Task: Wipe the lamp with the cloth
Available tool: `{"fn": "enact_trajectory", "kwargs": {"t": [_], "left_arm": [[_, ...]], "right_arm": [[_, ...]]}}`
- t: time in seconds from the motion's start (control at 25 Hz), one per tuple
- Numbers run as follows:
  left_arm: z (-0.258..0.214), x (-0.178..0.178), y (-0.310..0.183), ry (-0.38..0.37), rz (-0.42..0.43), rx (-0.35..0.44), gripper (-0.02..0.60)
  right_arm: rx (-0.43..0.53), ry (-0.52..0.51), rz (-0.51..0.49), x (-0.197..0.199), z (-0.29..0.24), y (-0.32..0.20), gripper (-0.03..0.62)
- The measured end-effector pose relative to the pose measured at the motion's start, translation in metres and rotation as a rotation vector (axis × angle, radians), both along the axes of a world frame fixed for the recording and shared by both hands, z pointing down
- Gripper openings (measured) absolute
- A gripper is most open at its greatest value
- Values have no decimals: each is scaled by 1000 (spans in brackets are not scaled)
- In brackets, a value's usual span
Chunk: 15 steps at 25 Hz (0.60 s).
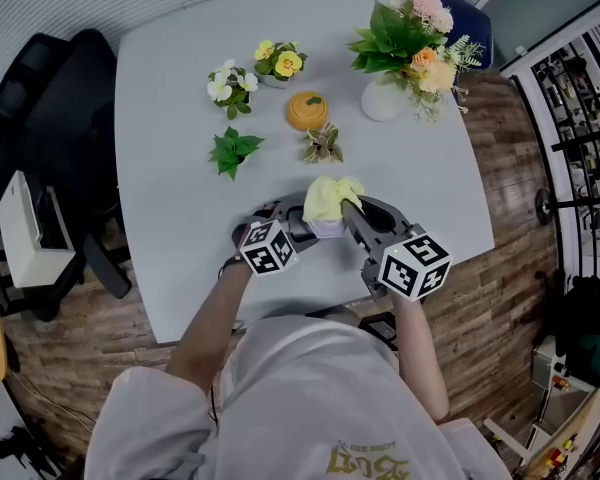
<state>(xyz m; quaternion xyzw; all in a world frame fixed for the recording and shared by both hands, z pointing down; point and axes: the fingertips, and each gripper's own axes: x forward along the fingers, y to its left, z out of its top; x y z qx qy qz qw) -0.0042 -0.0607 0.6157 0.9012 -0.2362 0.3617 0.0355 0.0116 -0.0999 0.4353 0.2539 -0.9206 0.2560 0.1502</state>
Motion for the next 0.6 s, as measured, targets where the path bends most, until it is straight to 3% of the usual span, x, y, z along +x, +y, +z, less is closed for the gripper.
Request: {"fn": "enact_trajectory", "kwargs": {"t": [0.6], "left_arm": [[-1, -1, -1, 3, 1, 2, 304]], "right_arm": [[-104, -107, -65, -10, 10, -19, 51]]}}
